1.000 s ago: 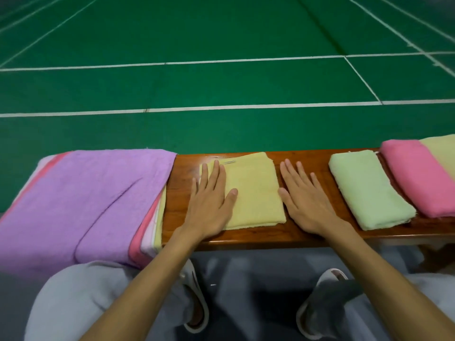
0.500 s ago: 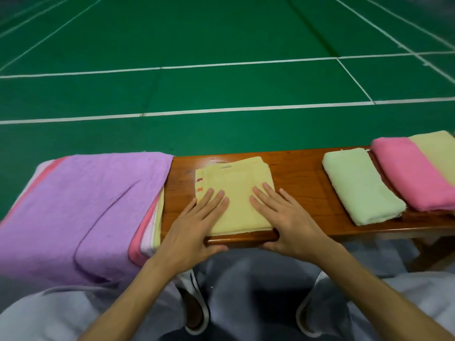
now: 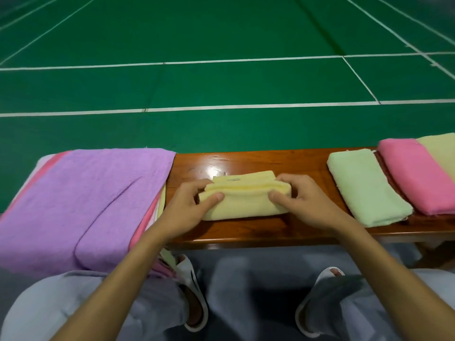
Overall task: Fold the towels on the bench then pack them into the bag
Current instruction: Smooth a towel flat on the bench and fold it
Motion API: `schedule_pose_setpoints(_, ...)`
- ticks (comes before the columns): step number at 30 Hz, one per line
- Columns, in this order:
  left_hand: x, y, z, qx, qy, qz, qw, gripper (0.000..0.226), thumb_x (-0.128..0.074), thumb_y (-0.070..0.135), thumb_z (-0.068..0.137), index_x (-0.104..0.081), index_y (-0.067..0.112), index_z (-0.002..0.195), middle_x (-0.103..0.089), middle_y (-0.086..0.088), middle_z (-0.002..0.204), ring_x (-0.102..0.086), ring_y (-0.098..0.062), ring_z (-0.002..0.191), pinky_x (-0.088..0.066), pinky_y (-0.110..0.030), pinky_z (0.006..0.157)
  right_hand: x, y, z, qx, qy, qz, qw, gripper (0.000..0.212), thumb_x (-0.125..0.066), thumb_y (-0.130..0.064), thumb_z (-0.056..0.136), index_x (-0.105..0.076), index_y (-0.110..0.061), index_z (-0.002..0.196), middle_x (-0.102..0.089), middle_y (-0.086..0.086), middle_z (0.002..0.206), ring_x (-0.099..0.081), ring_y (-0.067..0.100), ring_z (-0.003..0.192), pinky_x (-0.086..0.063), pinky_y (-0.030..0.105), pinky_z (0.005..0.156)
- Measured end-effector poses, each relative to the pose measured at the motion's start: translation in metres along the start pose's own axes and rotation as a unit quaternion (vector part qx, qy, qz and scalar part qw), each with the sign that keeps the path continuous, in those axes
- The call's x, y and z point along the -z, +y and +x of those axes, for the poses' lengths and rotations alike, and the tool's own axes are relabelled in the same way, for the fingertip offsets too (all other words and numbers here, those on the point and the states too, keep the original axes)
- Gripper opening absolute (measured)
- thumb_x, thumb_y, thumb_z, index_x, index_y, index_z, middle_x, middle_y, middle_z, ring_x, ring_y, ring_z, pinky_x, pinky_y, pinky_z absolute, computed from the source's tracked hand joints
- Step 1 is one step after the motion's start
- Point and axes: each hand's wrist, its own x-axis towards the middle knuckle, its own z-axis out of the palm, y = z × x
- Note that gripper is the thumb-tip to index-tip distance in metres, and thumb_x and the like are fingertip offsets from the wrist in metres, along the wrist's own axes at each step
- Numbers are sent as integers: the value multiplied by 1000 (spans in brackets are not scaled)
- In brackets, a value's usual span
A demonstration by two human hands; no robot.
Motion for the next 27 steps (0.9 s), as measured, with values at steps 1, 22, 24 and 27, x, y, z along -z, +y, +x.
schedule_pose_setpoints(1, -3, -2, 6, 29, 20, -6, 999, 11, -66, 33, 99, -71, 29, 108, -73, 13, 103, -66, -6, 100, -58, -26, 75, -3, 4, 7, -4, 21, 24, 999, 8, -64, -27, 100, -69, -21, 97, -69, -6, 94, -64, 5, 86, -50, 21, 65)
schedule_pose_setpoints(22, -70, -2, 37, -99, 25, 473, 875, 56, -15, 45, 110, -28, 27, 162, -27, -1, 168, -16, -26, 158, -17, -49, 127, -47, 9, 48, -16, 222, -396, 891, 51, -41, -45, 103, -48, -19, 146, -51, 15, 144, -47, 32, 133, -46, 42, 99)
schedule_pose_setpoints(24, -68, -6, 40, -102, 14, 474, 874, 58, -14, 45, 109, -29, 25, 161, -26, 1, 168, -16, -23, 158, -16, -49, 127, -54, 15, 48, 5, 119, -396, 910, 60, -17, -49, 106, -37, -24, 156, -30, 11, 165, -18, 32, 155, -22, 53, 123)
schedule_pose_setpoints(27, -59, -9, 40, -60, 30, 432, 899, 62, -8, 47, 107, -26, 24, 162, -22, 4, 169, -9, -18, 159, -10, -47, 129, -57, 30, 45, -25, 68, -397, 915, 67, -3, -52, 104, -23, -24, 162, -15, 4, 170, -1, 30, 158, -8, 56, 126)
